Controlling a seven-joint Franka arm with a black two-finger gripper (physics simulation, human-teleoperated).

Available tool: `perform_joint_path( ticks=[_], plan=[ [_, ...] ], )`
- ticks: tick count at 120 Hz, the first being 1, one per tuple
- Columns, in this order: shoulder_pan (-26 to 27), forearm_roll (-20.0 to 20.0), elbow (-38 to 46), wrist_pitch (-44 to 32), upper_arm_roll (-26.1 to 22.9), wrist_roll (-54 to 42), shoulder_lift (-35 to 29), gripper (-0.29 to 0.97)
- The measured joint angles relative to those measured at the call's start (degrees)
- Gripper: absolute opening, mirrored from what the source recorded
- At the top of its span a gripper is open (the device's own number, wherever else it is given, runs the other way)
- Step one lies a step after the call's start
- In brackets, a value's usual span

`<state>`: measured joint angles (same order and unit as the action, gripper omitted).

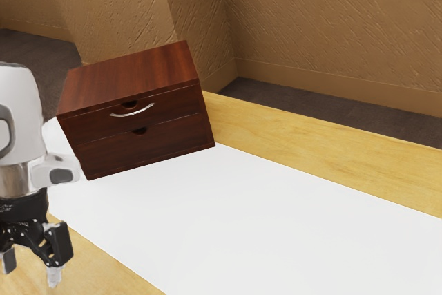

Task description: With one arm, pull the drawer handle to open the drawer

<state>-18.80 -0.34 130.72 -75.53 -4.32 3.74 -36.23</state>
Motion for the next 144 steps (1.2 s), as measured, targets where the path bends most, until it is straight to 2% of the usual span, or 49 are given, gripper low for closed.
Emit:
perform_joint_path(
  ticks=[12,26,40,48,54,60,66,74,80,84,94,109,126,144],
  plan=[
    [2.32,-0.65,0.27,-9.57,1.37,0.02,-2.91,0.68],
    [6.1,-1.92,-0.09,-13.39,1.62,0.49,-2.59,0.68],
    [6.99,-2.1,-17.92,-13.5,-0.61,-0.64,13.3,0.68],
    [7.14,-1.33,-20.1,-13.35,-1.53,-1.57,16.02,0.68],
    [7.28,-0.05,-18.01,-15.07,-1.93,-3.11,15.85,0.68],
    [7.94,2.15,-15.92,-17.63,-2.08,-5.08,14.95,0.68],
    [9.66,5.3,-10.16,-22.03,-1.41,-7.43,9.95,0.68],
    [12.86,8.65,-3.54,-29.66,1.64,-11.44,4.02,0.68],
    [16.79,13.41,-1.89,-35.16,4.67,-14.43,2.44,0.68],
    [20.62,16.46,-1.43,-38.52,8.52,-16.37,2.12,0.68],
    [25.89,21.48,-1.24,-45.74,15.86,-20.96,4.0,0.68],
    [26.46,26.11,-1.04,-55.11,21.63,-27.49,9.86,0.67],
    [26.39,30.15,-1.93,-62.99,24.19,-33.55,14.15,0.67],
    [26.73,31.81,-5.55,-67.65,27.11,-38.65,18.37,0.67]
  ],
)
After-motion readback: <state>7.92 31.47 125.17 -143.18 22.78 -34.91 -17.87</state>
